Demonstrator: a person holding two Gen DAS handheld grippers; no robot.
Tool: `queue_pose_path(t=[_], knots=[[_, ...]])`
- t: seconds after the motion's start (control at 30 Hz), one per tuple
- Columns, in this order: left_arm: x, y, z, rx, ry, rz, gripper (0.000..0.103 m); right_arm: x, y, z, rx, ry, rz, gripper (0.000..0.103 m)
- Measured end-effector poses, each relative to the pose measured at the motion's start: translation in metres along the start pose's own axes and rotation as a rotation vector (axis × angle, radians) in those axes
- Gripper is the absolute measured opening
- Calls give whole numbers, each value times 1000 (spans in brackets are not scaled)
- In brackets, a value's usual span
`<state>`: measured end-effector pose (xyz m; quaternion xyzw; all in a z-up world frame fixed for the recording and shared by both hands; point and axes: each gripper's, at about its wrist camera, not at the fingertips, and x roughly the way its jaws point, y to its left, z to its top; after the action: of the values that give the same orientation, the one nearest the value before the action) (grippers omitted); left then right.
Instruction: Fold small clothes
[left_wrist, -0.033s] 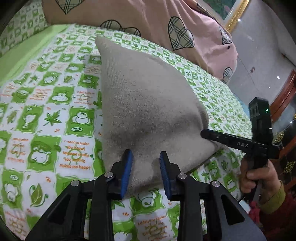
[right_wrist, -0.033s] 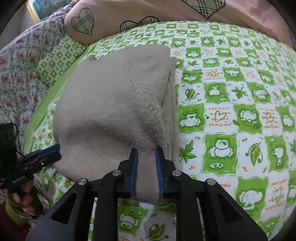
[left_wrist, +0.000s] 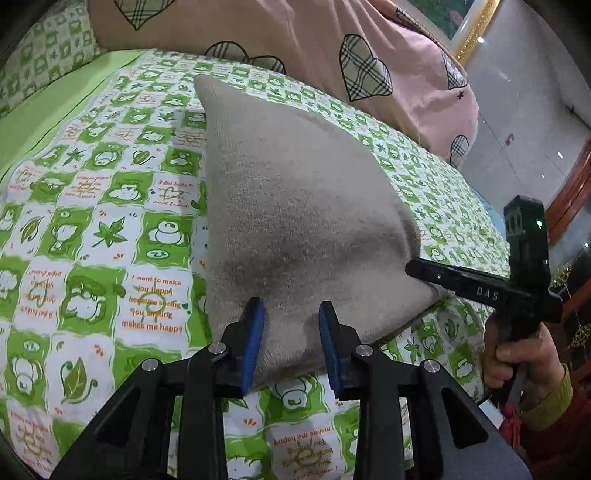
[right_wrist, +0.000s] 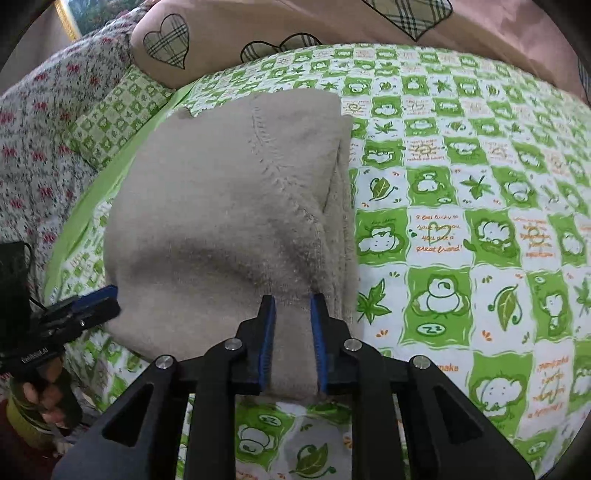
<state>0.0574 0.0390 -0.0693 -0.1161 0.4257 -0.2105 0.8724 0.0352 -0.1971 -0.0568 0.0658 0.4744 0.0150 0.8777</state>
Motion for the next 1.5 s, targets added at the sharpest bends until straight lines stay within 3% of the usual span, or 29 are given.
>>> queue_pose_path(t=[0.2,0.33,0.53,0.57,0.6,0.73,1.1,1.5], knots=[[-1,-6,-9,-16,-15,51,35,-10,3,-14,-22,-34,-23,21],[-9,-17,-12,17,-8,36,59,-21,4,-24,-24,-49,-21,23],[-6,-26,-20,75,-2,87,60,-23,-2,-35,-19,-66,-24,23],[-6,-25,-19,72,0,89,60,-23,-4,-34,-7,-66,-34,26],[-5,-24,-18,70,1,87,60,-20,-7,-34,8,-49,-73,47],[-5,-21,-16,52,5,84,60,-22,-16,-33,60,-55,-30,46],[-18,-21,-21,10,18,85,62,-35,-3,-36,3,-65,-133,47],[-30,-11,-23,-45,49,91,64,-58,-4,-30,34,-93,-112,47]])
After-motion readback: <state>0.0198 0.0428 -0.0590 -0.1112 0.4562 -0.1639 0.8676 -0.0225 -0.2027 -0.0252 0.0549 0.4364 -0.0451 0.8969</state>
